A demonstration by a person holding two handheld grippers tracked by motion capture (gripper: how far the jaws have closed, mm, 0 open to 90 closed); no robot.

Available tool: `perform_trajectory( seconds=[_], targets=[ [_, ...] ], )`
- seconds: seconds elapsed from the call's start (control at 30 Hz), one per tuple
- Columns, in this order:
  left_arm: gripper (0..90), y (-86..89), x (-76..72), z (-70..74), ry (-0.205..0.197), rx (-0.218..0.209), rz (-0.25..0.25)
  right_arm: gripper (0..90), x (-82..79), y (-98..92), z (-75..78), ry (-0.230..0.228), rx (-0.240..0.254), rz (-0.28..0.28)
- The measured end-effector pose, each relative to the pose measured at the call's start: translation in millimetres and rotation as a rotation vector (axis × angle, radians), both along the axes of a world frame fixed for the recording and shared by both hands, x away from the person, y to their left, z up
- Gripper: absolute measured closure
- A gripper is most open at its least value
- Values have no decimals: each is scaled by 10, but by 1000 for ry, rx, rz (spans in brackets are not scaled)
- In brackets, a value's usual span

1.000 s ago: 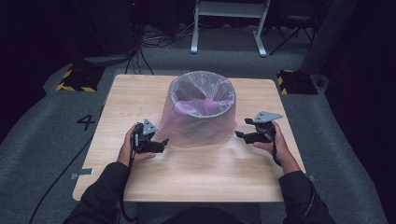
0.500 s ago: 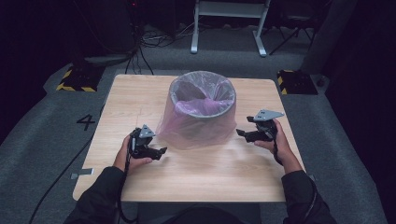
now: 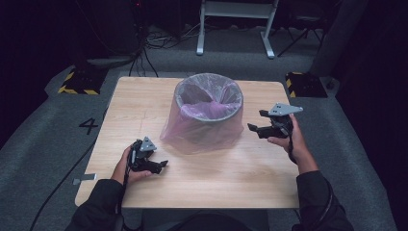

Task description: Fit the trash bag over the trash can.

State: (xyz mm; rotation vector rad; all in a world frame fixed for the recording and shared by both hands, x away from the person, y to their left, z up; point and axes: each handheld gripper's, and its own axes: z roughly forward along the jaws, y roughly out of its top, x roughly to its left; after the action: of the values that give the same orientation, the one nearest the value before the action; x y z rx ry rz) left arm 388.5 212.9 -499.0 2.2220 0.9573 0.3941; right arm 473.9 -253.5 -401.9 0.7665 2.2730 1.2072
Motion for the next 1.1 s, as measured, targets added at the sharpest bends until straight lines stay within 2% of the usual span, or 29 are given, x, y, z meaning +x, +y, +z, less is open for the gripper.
perform_trajectory(
  seconds=[0.07,0.2,0.33,0.47,0.6,0.73,0.87,1.1],
  targets=[
    [176,15,-17,-17,3,-16,-1,239,15,-6,54,-1,16,-3],
    [169,40,-31,-28,-5,-22,-5,235,57,-38,159,-6,55,-5],
    [162,49,-45,-46,-12,-37,-1,236,80,-42,226,-8,67,-14],
    [161,49,-40,-47,-11,-39,-5,242,90,-10,320,-34,59,-40],
    [150,47,-27,-48,-10,-37,-11,247,110,22,425,-54,71,-35],
    [149,49,-21,-48,-12,-36,-17,257,129,91,561,-91,66,-44],
    [149,45,-15,-48,-14,-34,-19,262,158,176,684,-108,72,-36],
    [149,43,-13,-46,-14,-32,-19,255,242,388,782,-102,72,-21]
  ],
)
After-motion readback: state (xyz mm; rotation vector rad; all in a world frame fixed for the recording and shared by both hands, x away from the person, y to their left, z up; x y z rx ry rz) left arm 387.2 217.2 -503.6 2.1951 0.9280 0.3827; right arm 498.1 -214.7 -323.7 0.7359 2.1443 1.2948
